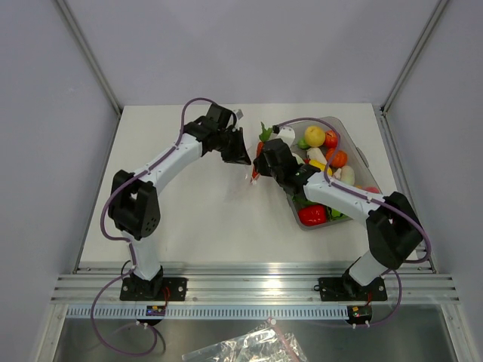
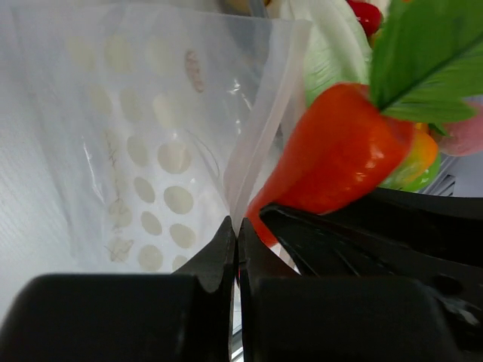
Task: Place the food in the zip-top bag and seal the zipper
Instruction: Place the fake vegetable in the zipper food storage bag.
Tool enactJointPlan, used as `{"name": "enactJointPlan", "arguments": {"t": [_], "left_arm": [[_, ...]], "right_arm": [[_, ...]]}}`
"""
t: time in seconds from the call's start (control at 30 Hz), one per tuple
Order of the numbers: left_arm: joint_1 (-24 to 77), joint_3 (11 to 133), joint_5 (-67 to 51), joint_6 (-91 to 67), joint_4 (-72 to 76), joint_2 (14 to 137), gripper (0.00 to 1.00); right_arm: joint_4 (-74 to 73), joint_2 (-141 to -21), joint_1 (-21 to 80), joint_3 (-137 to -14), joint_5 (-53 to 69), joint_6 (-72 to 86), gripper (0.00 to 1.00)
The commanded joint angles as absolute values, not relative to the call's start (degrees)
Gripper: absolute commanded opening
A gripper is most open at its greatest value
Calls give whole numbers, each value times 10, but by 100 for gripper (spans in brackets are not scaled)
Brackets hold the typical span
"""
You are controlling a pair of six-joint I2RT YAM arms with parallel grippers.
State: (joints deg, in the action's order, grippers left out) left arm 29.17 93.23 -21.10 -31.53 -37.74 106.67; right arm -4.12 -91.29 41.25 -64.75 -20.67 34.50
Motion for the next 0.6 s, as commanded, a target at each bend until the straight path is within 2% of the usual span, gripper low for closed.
{"name": "enactJointPlan", "arguments": {"t": [0.0,0.2,0.33,0.5,0.53,0.57], "left_arm": [[292,945,-266,-338,-334,1041,0],[306,977,-279,-345,-330,1062,0],[311,998,-282,-350,-327,1082,0],[310,1018,-286,-349,-323,1099,0],[311,1019,-292,-351,-321,1102,0],[310,1019,-295,-352,-316,1103,0]], "right_arm": [[-32,-893,416,-642,-236,343,0],[-69,-878,416,-633,-259,326,0],[-28,-837,416,-602,-203,300,0],[-52,-812,416,-597,-185,297,1],[-54,-810,415,-593,-185,295,7],[-53,-809,415,-590,-183,292,20]]}}
